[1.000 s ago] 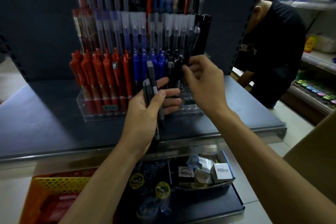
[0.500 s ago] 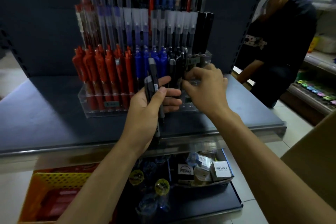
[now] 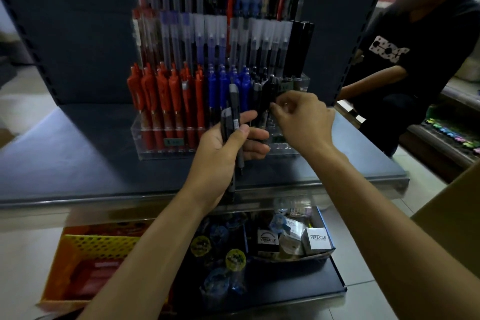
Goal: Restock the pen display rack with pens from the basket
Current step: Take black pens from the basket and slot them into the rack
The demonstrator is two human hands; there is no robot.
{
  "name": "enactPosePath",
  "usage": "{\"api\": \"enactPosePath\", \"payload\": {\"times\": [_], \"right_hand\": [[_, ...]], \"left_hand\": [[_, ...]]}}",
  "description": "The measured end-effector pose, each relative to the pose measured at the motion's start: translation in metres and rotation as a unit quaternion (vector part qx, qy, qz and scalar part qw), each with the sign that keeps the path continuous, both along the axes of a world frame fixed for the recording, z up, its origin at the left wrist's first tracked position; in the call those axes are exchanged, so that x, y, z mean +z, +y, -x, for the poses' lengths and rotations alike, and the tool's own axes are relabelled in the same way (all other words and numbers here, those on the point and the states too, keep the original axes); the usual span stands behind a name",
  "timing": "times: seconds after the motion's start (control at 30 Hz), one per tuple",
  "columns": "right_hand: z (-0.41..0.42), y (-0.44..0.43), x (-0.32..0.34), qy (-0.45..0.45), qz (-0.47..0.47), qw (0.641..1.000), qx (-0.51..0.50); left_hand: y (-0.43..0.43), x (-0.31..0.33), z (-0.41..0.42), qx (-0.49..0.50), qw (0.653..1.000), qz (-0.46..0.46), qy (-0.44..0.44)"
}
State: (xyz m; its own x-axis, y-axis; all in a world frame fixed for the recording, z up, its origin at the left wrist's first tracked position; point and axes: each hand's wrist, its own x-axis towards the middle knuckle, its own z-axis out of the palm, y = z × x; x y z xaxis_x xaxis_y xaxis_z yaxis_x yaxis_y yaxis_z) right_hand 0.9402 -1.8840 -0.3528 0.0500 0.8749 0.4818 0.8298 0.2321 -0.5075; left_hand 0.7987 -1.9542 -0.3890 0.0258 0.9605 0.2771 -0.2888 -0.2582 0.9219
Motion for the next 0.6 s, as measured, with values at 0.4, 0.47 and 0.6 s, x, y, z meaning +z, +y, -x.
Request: {"api": "enactPosePath", "payload": {"times": [0.4, 0.47, 0.6], "right_hand": [[-0.006, -0.062, 0.002, 0.182, 0.029, 0.948, 0.259], [-0.007, -0.074, 0.005, 0.189, 0.087, 0.927, 0.312], [-0.012, -0.085, 0.000, 0.187, 0.150, 0.916, 0.321]], "left_hand": [[-0.021, 0.004, 0.000, -0.081, 0.993, 0.011, 0.089], [-0.024, 0.003, 0.000, -0.117, 0.990, 0.029, 0.069], [-0.029, -0.001, 0.002, -0.151, 0.985, 0.067, 0.042]]}}
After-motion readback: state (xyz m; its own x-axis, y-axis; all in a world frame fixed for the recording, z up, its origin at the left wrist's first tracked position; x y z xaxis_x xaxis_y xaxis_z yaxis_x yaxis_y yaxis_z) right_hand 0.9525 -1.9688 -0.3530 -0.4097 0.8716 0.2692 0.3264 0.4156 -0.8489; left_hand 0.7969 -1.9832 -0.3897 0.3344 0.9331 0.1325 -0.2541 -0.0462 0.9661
